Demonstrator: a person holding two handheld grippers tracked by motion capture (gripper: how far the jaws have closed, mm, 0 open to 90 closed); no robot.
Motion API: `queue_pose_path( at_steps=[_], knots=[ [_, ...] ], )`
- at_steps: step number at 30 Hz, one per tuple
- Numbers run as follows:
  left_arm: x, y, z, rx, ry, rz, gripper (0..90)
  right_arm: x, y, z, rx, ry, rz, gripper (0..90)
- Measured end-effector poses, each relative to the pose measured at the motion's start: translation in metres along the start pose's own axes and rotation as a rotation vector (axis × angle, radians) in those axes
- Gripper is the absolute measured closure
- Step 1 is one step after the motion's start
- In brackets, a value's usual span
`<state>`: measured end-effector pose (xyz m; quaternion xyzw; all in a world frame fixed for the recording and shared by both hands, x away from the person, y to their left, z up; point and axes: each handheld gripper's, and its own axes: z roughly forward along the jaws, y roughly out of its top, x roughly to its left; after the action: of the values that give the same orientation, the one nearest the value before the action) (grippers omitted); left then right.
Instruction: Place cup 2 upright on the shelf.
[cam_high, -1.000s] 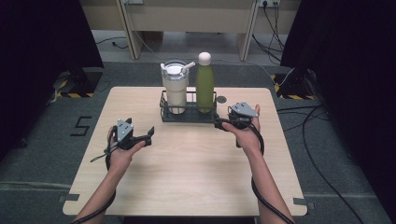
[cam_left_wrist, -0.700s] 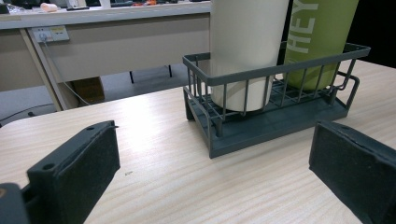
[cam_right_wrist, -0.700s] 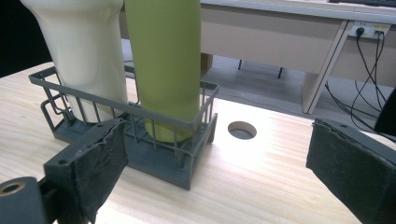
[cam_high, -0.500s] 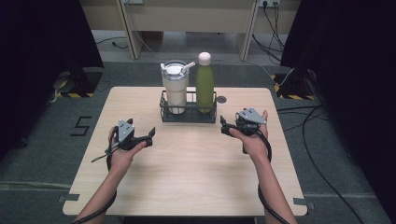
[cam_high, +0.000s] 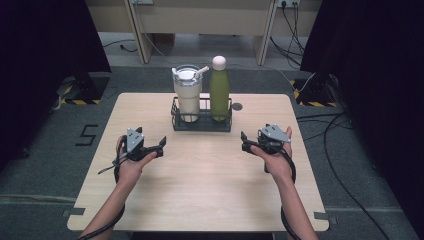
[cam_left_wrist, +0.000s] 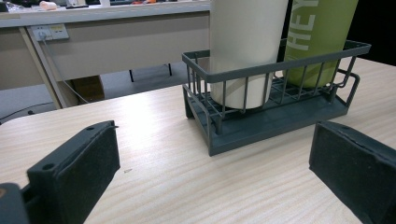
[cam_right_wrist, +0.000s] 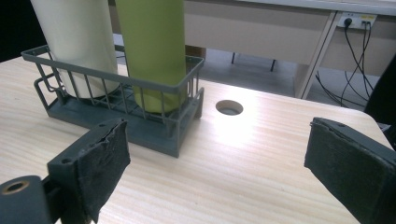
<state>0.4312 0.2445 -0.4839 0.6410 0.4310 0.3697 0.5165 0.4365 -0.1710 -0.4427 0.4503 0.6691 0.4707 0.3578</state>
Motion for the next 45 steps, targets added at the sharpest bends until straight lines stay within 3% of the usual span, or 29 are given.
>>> queue_pose_path(
  at_steps=[33, 45],
  knots=[
    [0.001, -0.001, -0.001, 0.003, 0.003, 0.003, 0.8, -0.011, -0.04, -0.035, -0.015, -0.037, 0.016, 6.7],
    [0.0, -0.002, 0.0, 0.008, 0.001, 0.007, 0.8, -0.012, -0.053, -0.039, 0.001, -0.042, 0.026, 6.7]
  ],
)
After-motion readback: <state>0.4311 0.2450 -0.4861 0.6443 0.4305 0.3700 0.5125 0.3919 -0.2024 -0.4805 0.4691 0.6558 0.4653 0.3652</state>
